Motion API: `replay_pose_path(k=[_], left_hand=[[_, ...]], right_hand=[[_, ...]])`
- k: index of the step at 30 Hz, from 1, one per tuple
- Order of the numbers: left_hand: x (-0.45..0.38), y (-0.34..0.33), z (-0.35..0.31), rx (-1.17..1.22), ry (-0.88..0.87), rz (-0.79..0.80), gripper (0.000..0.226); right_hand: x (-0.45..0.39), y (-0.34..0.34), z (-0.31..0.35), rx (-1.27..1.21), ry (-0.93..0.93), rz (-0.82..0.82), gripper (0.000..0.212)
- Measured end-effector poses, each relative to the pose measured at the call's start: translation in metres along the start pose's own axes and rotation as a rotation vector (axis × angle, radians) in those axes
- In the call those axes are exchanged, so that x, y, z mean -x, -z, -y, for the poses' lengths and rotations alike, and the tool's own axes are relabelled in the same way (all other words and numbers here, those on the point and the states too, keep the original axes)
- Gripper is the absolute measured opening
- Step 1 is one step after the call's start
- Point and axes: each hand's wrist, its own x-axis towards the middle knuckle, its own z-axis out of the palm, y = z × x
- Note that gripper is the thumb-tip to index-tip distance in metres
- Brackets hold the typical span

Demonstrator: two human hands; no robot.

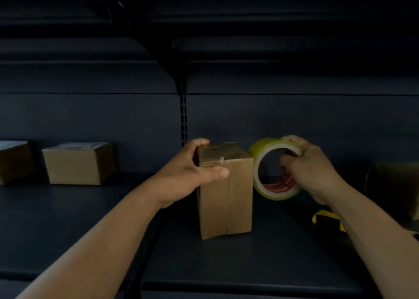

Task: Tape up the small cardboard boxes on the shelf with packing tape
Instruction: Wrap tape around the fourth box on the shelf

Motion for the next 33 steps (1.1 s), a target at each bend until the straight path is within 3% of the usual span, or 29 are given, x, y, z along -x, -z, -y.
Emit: replay_pose_path(k=[3, 7, 11, 14, 21, 25, 27, 30, 33], left_hand=[[0.002, 0.000, -0.015, -0.171, 0.045, 0.080, 0.113], [-0.012, 0.013, -0.063, -0.735, 0.097, 0.277, 0.094], [-0.032, -0.005, -0.094, -0.925, 0.145, 0.520, 0.092], [-0.041, -0.011, -0.086, -0.880, 0.135, 0.576, 0.082], [-0.025, 0.025, -0.057, -0.509, -0.014, 0.233, 0.113], [-0.011, 0.023, -0.020, -0.171, -0.036, 0.146, 0.121], [-0.003, 0.018, 0.002, -0.063, -0.020, 0.138, 0.114], [0.008, 0.015, 0.021, -0.223, 0.062, 0.185, 0.095], [0.003, 0.023, 0.020, -0.386, 0.137, 0.238, 0.106]], right_hand=[[0.002, 0.005, 0.000, 0.089, 0.010, 0.001, 0.030], [0.005, 0.010, 0.006, 0.146, 0.083, 0.006, 0.029], [0.006, 0.003, 0.018, 0.194, 0.174, 0.056, 0.029], [0.008, -0.002, 0.020, 0.194, 0.198, 0.076, 0.028], [0.009, -0.011, 0.023, -0.064, 0.146, -0.014, 0.028], [0.004, -0.021, 0.035, -0.311, 0.051, 0.030, 0.020], [0.003, -0.031, 0.038, -0.332, 0.008, 0.098, 0.019], [0.006, -0.050, 0.040, -0.203, 0.016, 0.210, 0.015], [0.004, -0.061, 0.041, -0.102, 0.050, 0.212, 0.014]])
